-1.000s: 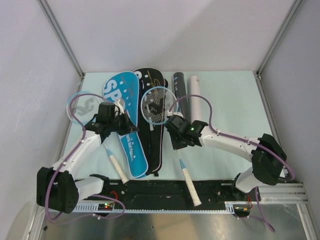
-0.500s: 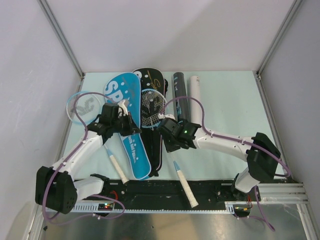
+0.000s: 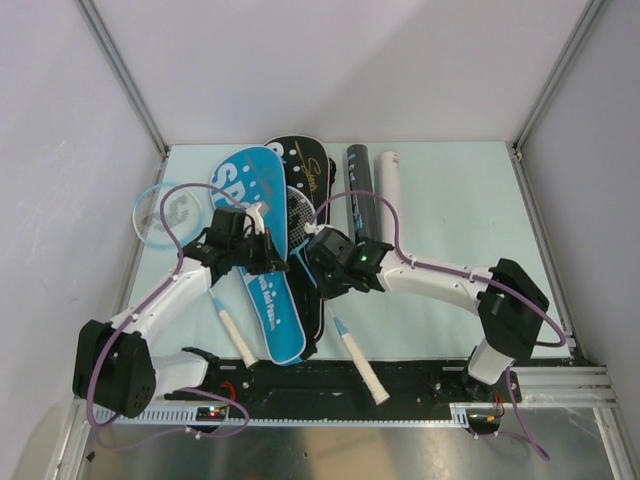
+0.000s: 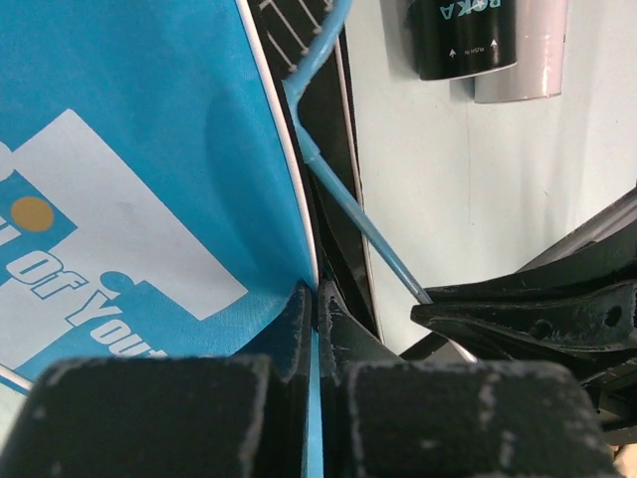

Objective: Pack up the badminton gear
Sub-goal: Place the racket in the racket bag.

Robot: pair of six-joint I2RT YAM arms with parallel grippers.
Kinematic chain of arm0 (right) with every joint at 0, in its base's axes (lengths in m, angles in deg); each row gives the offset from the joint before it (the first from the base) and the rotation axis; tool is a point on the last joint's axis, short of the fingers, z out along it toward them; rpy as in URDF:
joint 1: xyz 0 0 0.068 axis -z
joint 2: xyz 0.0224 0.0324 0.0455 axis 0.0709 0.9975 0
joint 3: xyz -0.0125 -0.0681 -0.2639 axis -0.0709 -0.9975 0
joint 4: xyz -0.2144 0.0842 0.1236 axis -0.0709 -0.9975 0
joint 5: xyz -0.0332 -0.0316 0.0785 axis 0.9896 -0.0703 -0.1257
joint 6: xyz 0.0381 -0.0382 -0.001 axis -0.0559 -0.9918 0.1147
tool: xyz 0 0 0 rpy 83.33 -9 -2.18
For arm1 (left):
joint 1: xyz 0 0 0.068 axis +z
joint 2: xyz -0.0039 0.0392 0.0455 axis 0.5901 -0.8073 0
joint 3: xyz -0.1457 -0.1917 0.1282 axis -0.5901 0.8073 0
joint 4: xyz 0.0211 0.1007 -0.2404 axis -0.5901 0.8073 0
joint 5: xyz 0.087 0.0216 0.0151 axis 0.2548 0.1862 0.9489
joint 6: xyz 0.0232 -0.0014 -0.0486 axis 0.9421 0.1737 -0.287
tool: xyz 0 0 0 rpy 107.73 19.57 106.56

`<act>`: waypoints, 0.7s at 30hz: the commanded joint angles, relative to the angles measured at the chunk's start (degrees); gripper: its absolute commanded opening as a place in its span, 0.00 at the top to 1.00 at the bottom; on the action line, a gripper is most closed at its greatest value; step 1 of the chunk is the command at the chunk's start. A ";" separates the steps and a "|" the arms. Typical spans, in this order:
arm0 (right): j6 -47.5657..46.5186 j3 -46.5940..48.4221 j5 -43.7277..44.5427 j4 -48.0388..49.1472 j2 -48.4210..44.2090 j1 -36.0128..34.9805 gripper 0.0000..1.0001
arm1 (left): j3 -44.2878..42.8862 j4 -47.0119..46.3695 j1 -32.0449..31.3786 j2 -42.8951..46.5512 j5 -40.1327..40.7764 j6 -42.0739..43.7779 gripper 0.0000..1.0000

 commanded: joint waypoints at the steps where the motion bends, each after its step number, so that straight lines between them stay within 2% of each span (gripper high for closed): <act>1: -0.93 3.66 -1.37 8.28 1.27 1.42 1.00 | -3.34 -2.97 -0.79 -0.79 -2.80 1.61 1.00; 12: 4.36 7.37 1.10 24.27 9.81 5.87 1.00 | -2.05 -7.05 -1.10 -0.16 -2.96 -5.09 1.00; 17: 3.58 11.79 -3.72 24.84 14.06 6.69 1.00 | -1.17 -8.36 -1.12 -0.59 -3.77 -4.89 1.00; 21: 2.86 11.21 -5.97 23.31 13.03 5.48 1.00 | -1.12 -8.47 -1.10 -1.47 -3.66 -4.44 1.00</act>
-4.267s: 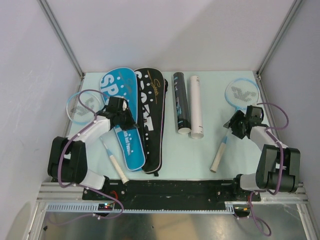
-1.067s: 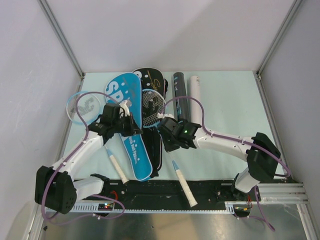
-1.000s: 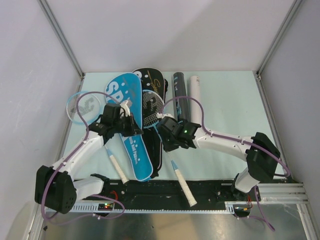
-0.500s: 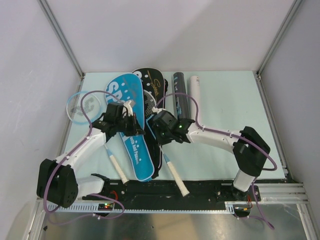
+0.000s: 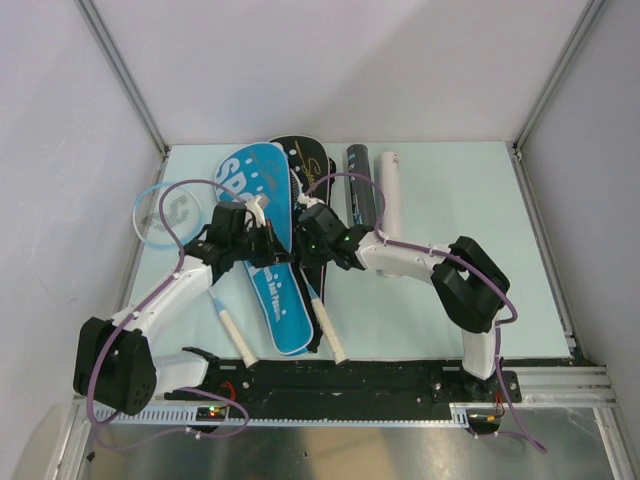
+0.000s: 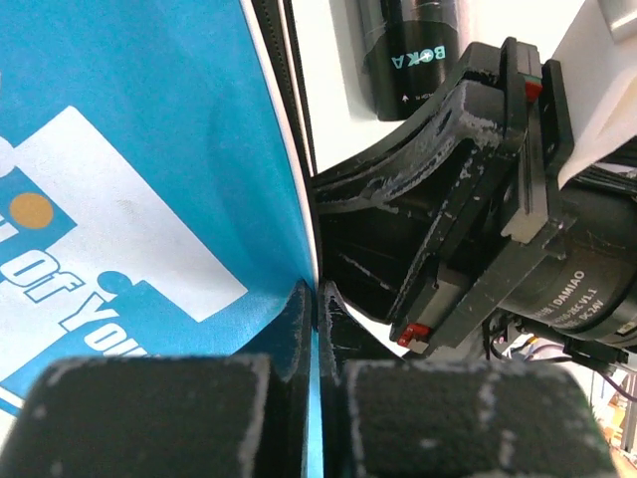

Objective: Pack up the badminton gear
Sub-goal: Place the racket in the racket bag.

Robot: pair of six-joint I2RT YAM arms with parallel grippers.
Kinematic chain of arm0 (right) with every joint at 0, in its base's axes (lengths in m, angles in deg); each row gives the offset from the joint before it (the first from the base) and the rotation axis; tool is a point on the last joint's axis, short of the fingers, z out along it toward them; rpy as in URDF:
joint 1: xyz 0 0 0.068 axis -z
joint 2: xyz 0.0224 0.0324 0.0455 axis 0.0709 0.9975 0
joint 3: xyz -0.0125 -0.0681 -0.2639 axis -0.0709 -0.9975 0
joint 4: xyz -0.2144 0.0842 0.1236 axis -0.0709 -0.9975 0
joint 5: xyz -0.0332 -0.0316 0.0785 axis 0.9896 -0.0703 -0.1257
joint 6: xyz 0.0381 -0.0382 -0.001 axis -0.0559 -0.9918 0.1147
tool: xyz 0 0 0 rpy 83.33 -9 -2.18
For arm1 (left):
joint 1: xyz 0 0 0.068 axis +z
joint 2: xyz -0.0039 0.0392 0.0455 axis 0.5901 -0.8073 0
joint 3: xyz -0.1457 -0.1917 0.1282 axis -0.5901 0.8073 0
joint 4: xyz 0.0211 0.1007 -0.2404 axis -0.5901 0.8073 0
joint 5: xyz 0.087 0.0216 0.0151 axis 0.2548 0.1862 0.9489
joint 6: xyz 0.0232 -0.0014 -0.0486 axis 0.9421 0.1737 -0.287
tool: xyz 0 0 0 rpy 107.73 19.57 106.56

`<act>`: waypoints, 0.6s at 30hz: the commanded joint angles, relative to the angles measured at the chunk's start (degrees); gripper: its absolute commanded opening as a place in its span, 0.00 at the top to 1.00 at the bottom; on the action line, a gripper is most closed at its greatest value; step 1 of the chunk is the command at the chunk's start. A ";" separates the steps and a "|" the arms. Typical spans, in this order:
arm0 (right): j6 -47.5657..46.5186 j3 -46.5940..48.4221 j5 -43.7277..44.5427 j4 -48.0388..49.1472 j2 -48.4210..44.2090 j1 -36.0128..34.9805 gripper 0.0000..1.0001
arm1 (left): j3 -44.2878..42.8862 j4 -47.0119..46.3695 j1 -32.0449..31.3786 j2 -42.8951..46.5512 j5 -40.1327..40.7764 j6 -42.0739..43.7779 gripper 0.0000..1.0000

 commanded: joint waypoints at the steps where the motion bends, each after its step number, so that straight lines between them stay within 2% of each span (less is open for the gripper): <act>1: -0.06 1.88 -3.25 4.75 -2.34 -1.55 1.00 | -0.15 -3.51 -0.58 -0.50 -2.83 -0.13 1.00; 6: 2.93 0.15 -0.75 9.98 -2.23 -1.35 1.00 | 0.28 -4.35 -0.58 -0.44 -3.34 -1.09 1.00; 11: 7.01 0.12 -0.09 17.99 1.21 0.53 1.00 | 3.37 -5.56 -0.58 2.33 0.01 -4.38 1.00; 15: 8.41 0.10 4.02 23.38 2.95 0.59 1.00 | 6.68 -8.50 -0.43 2.49 1.68 -7.39 1.00; 18: 8.69 0.13 4.13 24.61 3.83 1.09 0.90 | 7.62 -9.53 -0.17 2.75 2.24 -8.25 1.00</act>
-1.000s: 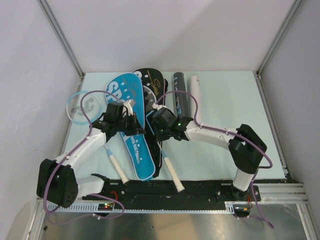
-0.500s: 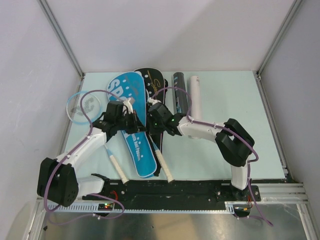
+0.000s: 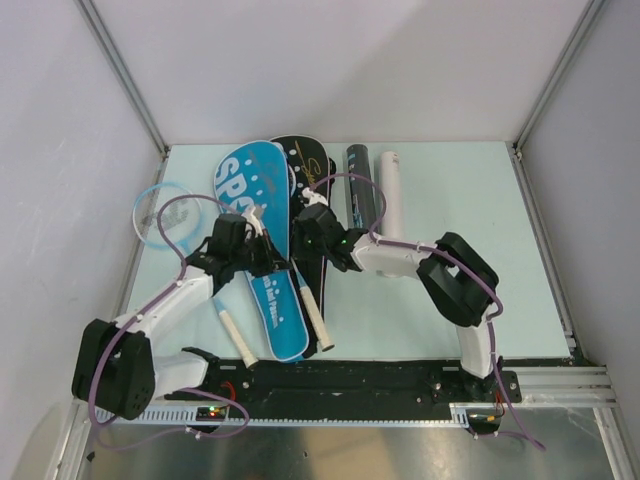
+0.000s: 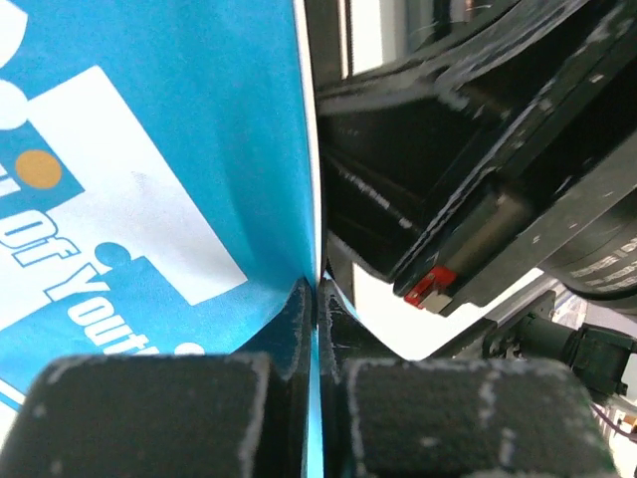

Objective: Pack up the badminton gear
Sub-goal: Place the racket in the racket bag.

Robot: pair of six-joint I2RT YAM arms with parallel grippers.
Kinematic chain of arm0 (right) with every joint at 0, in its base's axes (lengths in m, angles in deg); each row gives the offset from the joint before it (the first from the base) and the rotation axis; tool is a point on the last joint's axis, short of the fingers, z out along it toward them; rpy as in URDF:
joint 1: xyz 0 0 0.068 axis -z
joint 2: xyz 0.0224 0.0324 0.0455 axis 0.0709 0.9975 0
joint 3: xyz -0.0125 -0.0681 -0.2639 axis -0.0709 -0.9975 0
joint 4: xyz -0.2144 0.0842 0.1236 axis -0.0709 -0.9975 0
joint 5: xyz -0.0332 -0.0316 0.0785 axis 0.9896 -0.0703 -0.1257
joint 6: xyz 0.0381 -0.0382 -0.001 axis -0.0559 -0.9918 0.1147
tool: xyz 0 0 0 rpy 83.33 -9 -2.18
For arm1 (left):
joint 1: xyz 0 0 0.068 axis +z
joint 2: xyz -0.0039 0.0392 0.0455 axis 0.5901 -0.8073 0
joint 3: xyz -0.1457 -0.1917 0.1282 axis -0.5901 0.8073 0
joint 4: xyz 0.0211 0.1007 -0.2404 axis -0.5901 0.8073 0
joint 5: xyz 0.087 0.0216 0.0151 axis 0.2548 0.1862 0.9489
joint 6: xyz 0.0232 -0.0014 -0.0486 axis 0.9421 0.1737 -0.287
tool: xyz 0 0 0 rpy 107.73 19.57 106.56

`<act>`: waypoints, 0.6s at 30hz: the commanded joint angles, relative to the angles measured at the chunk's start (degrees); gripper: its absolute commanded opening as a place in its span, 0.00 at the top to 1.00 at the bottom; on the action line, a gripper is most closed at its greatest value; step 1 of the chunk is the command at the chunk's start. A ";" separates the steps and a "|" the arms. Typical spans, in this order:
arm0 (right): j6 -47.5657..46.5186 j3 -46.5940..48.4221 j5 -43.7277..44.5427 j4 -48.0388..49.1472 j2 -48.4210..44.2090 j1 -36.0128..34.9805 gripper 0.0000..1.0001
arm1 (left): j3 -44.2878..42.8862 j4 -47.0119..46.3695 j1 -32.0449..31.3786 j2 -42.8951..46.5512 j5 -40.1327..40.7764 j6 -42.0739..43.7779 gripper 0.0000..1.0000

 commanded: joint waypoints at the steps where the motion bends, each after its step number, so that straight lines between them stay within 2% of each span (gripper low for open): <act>1: 2.15 1.29 1.40 11.92 0.35 0.58 0.86 | 1.23 -3.96 -0.22 1.40 -0.04 -3.00 1.00; 4: 1.20 1.18 -4.12 9.53 -0.61 1.72 0.70 | 1.15 -4.12 -0.25 1.09 0.15 -3.10 1.00; 9: -2.05 -1.67 -10.92 2.05 -7.45 3.77 0.47 | 0.90 -4.32 -0.21 0.79 0.40 -3.29 1.00; 11: -2.93 -3.51 -13.78 -1.11 -10.47 4.82 0.44 | 0.78 -4.33 -0.21 0.97 0.56 -3.36 1.00; 18: -9.74 -12.10 -23.84 -8.81 -18.59 5.94 0.45 | 1.30 -4.45 -0.20 1.07 1.51 -3.47 1.00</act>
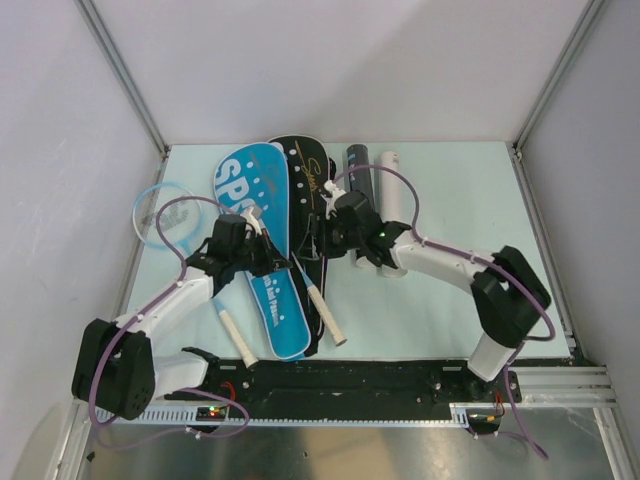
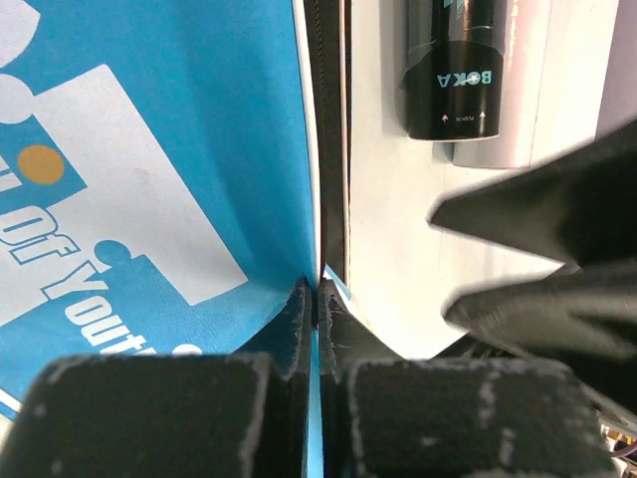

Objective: Pack up the badminton gear
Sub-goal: Place the racket in the racket bag.

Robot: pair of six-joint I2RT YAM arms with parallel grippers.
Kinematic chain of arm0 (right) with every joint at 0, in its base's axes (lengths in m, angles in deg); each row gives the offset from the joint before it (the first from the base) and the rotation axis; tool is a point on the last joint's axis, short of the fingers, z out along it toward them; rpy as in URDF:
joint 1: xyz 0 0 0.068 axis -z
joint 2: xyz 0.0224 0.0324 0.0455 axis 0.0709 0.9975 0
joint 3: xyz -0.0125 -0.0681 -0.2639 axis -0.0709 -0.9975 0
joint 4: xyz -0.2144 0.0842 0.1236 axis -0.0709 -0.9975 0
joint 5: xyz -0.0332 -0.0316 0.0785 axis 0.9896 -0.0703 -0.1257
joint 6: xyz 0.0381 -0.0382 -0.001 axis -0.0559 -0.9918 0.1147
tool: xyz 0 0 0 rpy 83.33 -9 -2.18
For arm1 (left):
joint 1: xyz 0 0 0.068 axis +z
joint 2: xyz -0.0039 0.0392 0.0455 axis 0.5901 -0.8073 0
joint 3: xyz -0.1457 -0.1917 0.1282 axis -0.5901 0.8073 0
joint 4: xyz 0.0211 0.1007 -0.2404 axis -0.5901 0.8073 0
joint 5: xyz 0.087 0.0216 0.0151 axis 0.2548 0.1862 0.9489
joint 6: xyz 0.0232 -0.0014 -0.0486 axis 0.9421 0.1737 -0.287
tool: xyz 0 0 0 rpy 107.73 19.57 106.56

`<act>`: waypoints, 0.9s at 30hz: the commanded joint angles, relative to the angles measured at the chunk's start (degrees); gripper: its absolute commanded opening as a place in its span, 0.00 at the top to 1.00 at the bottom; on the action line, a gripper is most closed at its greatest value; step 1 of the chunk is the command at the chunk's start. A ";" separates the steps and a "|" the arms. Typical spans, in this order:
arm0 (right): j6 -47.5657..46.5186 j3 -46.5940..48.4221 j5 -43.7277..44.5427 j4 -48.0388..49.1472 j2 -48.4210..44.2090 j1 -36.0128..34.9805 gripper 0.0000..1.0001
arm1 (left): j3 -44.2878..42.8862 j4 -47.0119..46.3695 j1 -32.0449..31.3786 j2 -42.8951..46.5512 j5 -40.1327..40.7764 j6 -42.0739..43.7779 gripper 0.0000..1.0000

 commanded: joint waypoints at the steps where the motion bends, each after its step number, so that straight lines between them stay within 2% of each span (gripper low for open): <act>1: -6.54 -4.67 -10.16 -5.87 -5.56 0.23 0.45 | 0.07 -2.60 -0.25 0.91 0.40 -0.68 1.00; 8: -12.47 -6.86 -16.17 -10.67 -5.06 0.55 0.44 | 1.03 -3.61 -0.27 0.54 0.55 -0.98 1.00; 18: -11.71 -8.19 -12.45 -10.43 -0.35 -4.47 0.47 | 1.21 -4.12 -0.25 1.09 -0.10 -1.70 1.00; 21: -10.94 -8.22 -8.39 -10.73 0.60 -5.91 0.53 | 1.42 -4.18 -0.25 0.76 0.02 -1.77 1.00; 27: -7.76 -8.23 -4.64 -8.83 -0.28 -7.88 0.76 | 2.33 -5.27 -0.25 0.41 -0.40 -2.74 1.00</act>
